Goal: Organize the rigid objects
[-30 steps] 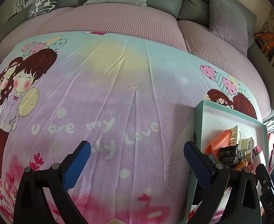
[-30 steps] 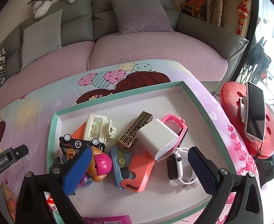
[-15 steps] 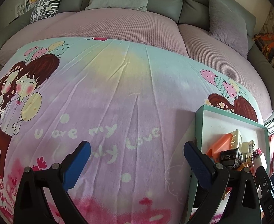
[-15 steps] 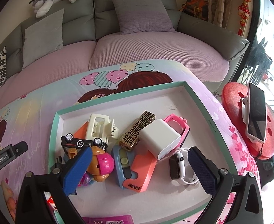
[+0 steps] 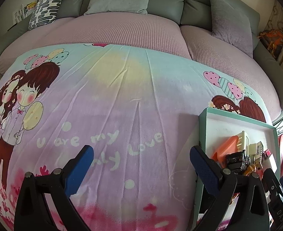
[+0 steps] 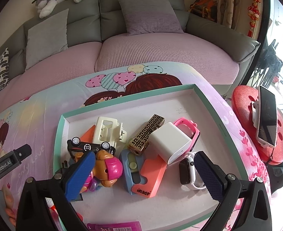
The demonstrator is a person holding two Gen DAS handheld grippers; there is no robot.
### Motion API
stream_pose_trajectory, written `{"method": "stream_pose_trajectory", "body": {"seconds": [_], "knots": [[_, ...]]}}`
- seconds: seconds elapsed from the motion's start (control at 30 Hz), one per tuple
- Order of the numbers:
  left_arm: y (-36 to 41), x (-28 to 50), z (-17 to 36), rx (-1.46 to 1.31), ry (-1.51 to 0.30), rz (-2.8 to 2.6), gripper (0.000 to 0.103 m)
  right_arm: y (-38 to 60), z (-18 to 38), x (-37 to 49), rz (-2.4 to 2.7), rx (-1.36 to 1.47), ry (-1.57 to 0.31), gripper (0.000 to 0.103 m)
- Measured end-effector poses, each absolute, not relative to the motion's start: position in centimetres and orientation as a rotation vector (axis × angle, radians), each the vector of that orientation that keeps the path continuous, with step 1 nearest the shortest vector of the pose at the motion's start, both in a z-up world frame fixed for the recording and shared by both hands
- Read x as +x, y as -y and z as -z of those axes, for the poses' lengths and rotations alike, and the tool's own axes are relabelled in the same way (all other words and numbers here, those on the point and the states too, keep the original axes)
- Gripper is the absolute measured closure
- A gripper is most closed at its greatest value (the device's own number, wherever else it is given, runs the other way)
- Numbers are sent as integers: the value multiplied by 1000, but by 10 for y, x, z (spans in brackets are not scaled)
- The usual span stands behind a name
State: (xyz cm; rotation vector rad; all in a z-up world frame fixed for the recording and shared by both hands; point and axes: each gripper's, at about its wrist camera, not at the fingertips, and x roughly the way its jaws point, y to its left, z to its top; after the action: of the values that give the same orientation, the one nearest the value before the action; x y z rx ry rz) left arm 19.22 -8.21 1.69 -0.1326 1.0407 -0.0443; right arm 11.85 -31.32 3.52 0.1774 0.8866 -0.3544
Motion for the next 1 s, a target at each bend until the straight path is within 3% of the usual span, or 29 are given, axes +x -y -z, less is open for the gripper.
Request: {"method": "stream_pose_trajectory", "body": {"seconds": [0.53, 1.0], "knots": [[82, 167, -24, -70, -980, 55, 3, 308, -34, 104, 309, 266, -864, 0], [63, 127, -2, -18, -1033, -4, 3, 280, -28, 71, 294, 180, -854, 0]]}}
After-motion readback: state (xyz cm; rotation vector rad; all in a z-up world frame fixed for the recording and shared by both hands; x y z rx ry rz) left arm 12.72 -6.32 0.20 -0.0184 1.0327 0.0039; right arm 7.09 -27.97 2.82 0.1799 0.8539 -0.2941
